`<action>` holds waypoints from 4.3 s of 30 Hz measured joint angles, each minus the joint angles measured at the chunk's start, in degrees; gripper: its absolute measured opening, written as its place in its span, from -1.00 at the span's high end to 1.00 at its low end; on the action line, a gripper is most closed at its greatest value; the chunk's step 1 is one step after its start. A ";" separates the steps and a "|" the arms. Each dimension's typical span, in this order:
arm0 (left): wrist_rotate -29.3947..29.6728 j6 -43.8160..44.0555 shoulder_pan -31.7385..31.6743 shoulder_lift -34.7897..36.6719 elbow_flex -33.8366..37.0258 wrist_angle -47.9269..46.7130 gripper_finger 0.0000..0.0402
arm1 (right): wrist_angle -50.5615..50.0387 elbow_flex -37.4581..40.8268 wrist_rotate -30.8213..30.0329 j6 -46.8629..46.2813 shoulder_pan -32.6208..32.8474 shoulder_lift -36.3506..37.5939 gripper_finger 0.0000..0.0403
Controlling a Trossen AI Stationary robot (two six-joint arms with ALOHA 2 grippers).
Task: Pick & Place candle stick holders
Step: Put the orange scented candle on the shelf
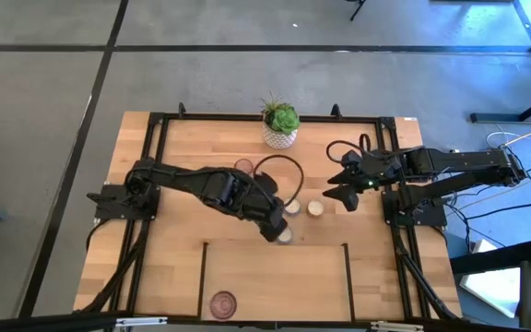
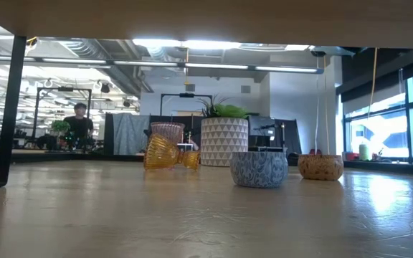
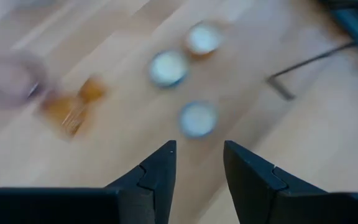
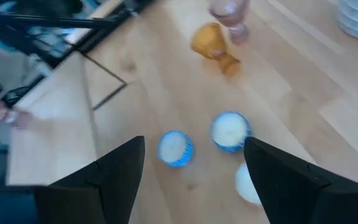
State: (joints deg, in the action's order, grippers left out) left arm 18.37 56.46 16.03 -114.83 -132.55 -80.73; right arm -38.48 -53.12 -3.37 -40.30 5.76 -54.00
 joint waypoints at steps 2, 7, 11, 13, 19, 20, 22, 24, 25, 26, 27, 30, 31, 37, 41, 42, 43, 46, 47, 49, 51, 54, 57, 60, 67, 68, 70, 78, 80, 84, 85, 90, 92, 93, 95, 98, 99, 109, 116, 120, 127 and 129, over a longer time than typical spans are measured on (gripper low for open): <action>-0.54 -4.12 -0.02 -0.02 0.00 4.75 0.39 | -1.56 0.00 -1.08 -2.09 0.00 0.00 -0.38; -3.58 -5.69 -1.60 -1.30 0.00 5.83 0.43 | -6.11 0.00 -3.25 -6.05 0.02 -0.06 -0.38; -3.53 0.81 -2.53 -3.68 0.00 -5.37 0.43 | -11.59 0.02 -6.59 -9.17 -0.18 -1.50 -0.38; -3.05 2.06 -2.50 -5.21 0.05 -8.10 0.43 | -13.54 0.02 -7.02 -11.43 -0.24 -2.61 -0.38; -5.23 -0.73 -2.31 -9.46 0.07 -3.44 0.46 | -14.90 0.02 -4.10 -13.17 -0.22 -7.00 -0.38; -5.21 -1.26 -2.35 -10.09 0.07 -1.84 0.47 | -14.85 0.02 -3.72 -13.31 -0.22 -7.74 -0.38; -4.50 -1.83 -2.53 -10.89 0.07 1.20 0.48 | -14.42 0.02 -2.67 -13.26 -0.11 -9.10 -0.38; -3.74 -1.73 -2.64 -11.08 0.07 2.51 0.51 | -13.98 0.02 -2.13 -13.23 -0.13 -10.29 -0.38; -3.24 -1.53 -2.64 -11.02 0.07 3.27 0.52 | -13.81 0.02 -1.98 -13.20 -0.13 -10.69 -0.38; -2.83 -1.28 -2.66 -10.94 0.07 3.85 0.53 | -13.98 0.02 -1.89 -13.20 -0.13 -11.05 -0.38; -2.44 -1.19 -2.66 -10.90 0.07 4.06 0.54 | -14.01 0.02 -1.87 -13.07 -0.13 -11.34 -0.38; -1.97 -2.41 -2.35 -10.80 0.07 7.10 0.57 | -14.21 0.02 -1.07 -12.93 -0.13 -11.72 -0.38; -1.75 -3.38 -2.13 -10.76 0.07 8.64 0.58 | -14.21 0.02 -1.06 -12.89 -0.13 -11.70 -0.38; -0.76 -8.34 -1.82 -10.73 0.07 11.05 0.68 | -14.69 0.02 -1.05 -12.70 -0.13 -11.69 -0.38; 2.21 -6.09 -1.21 -10.71 0.07 11.35 0.73 | -15.40 0.02 -0.89 -11.76 -0.13 -11.69 -0.38; 3.83 -4.50 -0.43 -10.71 0.07 11.29 0.75 | -15.80 0.02 -0.88 -11.77 -0.13 -11.69 -0.38; 5.78 -2.90 0.65 -10.71 0.07 11.15 0.76 | -16.09 0.02 -0.85 -11.77 -0.13 -11.69 -0.38; 12.21 -0.37 4.25 -10.69 0.07 11.01 0.81 | -16.87 0.02 -0.86 -11.78 -0.13 -11.69 -0.38; 14.53 -0.17 5.35 -10.69 0.07 10.89 0.84 | -16.87 0.02 -0.86 -11.78 -0.13 -11.69 -0.38; 19.15 0.02 7.11 -10.47 0.07 10.68 0.88 | -16.87 0.02 -0.86 -11.76 -0.13 -11.69 -0.38; 22.85 0.24 8.55 -9.77 0.07 10.05 0.92 | -16.89 0.02 -0.84 -11.56 -0.13 -11.69 -0.38; 27.19 1.14 10.60 -8.87 0.00 8.53 0.99 | -17.03 0.02 -0.65 -11.12 -0.13 -11.67 -0.38; 31.66 3.47 13.00 -8.50 0.00 5.41 0.99 | -17.00 0.02 0.25 -11.12 -0.13 -11.67 -0.38; 37.32 9.23 16.16 -7.18 0.00 -0.57 0.99 | -16.80 0.02 1.13 -11.10 -0.14 -11.67 -0.38; 43.49 18.10 22.65 -5.42 0.04 -8.79 0.99 | -16.44 0.02 2.04 -11.10 -0.17 -11.67 -0.38; 43.70 17.47 22.80 -4.99 0.04 -8.11 0.99 | -16.53 0.02 2.11 -11.10 -0.17 -11.67 -0.38; 43.53 15.16 22.09 -4.39 -0.04 -6.32 0.99 | -16.57 0.02 2.10 -10.51 -0.17 -11.67 -0.38; 40.95 5.72 17.22 -4.26 0.00 -2.72 0.99 | -16.61 0.02 0.56 -8.46 -0.66 -11.67 -0.38; 41.05 4.87 15.94 -4.14 0.00 -3.75 0.99 | -16.65 0.02 0.56 -7.67 -1.02 -11.67 -0.38; 40.98 2.41 12.97 -3.82 0.01 -6.79 0.99 | -17.02 0.02 0.28 -6.72 -1.88 -11.67 -0.38; 40.91 1.28 12.21 -3.54 0.14 -6.93 0.99 | -17.04 0.02 0.05 -6.33 -2.09 -11.67 -0.38; 38.11 -7.44 7.34 4.01 14.30 7.21 0.99 | -17.09 0.02 -1.02 -3.95 -3.29 -11.67 -0.38; 31.89 -15.46 4.51 9.56 26.49 25.48 0.99 | -17.25 0.02 -1.51 -3.17 -4.00 -11.67 -0.38; 27.61 -20.58 2.97 12.40 32.75 36.04 0.99 | -17.24 0.02 -1.72 -2.63 -4.42 -11.67 -0.38; 20.55 -28.13 -0.88 18.07 43.90 53.58 0.99 | -17.29 0.02 -2.70 -1.51 -5.21 -11.67 -0.38; 12.20 -32.99 -7.12 24.83 55.80 66.99 0.99 | -17.44 0.02 -3.07 -0.13 -6.62 -11.67 -0.38; 8.53 -33.50 -9.20 26.63 58.91 69.00 0.99 | -17.40 0.02 -3.07 0.11 -7.13 -11.67 -0.38; -40.29 -21.78 -29.18 40.00 83.42 88.67 0.99 | -12.24 0.01 -0.47 0.72 -11.70 -11.82 -0.38; -28.61 -29.64 -23.42 42.05 81.02 78.64 0.99 | -13.38 0.00 10.12 0.72 -15.30 -17.48 -0.38; -24.91 -27.54 -20.19 41.84 76.33 63.44 0.99 | -15.27 0.01 13.12 2.54 -15.38 -23.55 -0.38; -19.05 -21.16 -14.82 41.59 72.87 50.48 0.77 | -15.61 0.02 15.79 3.68 -14.32 -29.05 -0.38; -17.97 -19.58 -13.55 41.45 72.87 49.23 0.68 | -15.01 0.02 15.59 3.68 -13.90 -29.48 -0.38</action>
State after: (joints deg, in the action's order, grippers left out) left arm 0.40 36.88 2.48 -73.38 -59.68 -31.50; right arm -53.49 -53.10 12.22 -36.62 -8.14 -83.48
